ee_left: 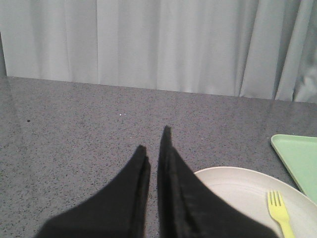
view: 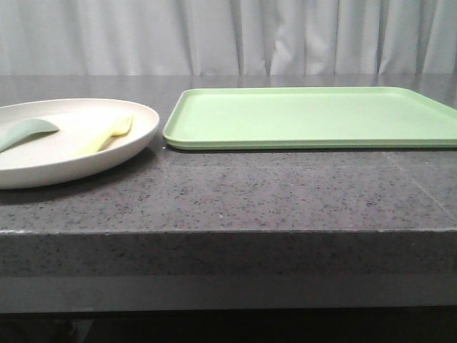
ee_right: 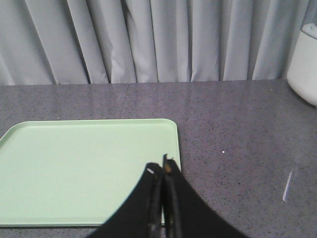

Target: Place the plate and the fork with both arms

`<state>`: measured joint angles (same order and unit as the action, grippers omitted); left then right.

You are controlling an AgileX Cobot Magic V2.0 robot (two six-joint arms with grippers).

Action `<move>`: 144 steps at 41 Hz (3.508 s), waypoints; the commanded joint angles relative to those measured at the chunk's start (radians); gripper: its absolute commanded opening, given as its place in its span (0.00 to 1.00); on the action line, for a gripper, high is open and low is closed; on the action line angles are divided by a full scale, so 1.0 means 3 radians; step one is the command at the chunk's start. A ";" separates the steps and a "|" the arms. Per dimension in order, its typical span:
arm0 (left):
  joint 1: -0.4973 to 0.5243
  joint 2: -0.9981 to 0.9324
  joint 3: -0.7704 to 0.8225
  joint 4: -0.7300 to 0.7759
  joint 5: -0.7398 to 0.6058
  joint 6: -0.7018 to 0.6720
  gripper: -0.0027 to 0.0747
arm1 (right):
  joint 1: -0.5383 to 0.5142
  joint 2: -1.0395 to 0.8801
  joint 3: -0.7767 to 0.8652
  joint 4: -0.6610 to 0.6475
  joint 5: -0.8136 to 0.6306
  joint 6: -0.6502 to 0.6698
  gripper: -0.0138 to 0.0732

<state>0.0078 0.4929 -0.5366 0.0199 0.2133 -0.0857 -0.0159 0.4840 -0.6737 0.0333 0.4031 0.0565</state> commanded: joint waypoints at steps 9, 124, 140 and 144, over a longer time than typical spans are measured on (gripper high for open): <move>0.0006 0.0039 -0.0116 -0.0130 -0.0314 0.0001 0.81 | -0.0021 0.0035 -0.0131 -0.0001 -0.0232 -0.0030 0.83; 0.0378 0.3497 -0.2808 -0.1970 0.2720 0.0931 0.01 | -0.0021 0.0035 -0.0127 -0.0001 -0.0228 -0.0030 0.90; 0.0034 0.3665 -0.3213 -0.2326 0.2519 0.0908 0.01 | -0.0021 0.0035 -0.0127 -0.0001 -0.0228 -0.0030 0.90; -0.0216 0.3858 -0.3454 -0.2326 0.2514 0.0811 0.01 | -0.0021 0.0035 -0.0127 -0.0001 -0.0228 -0.0030 0.90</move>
<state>0.0020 1.6474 -1.4928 -0.6010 1.0079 0.1944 -0.0159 0.4840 -0.6737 0.0350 0.4096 0.0565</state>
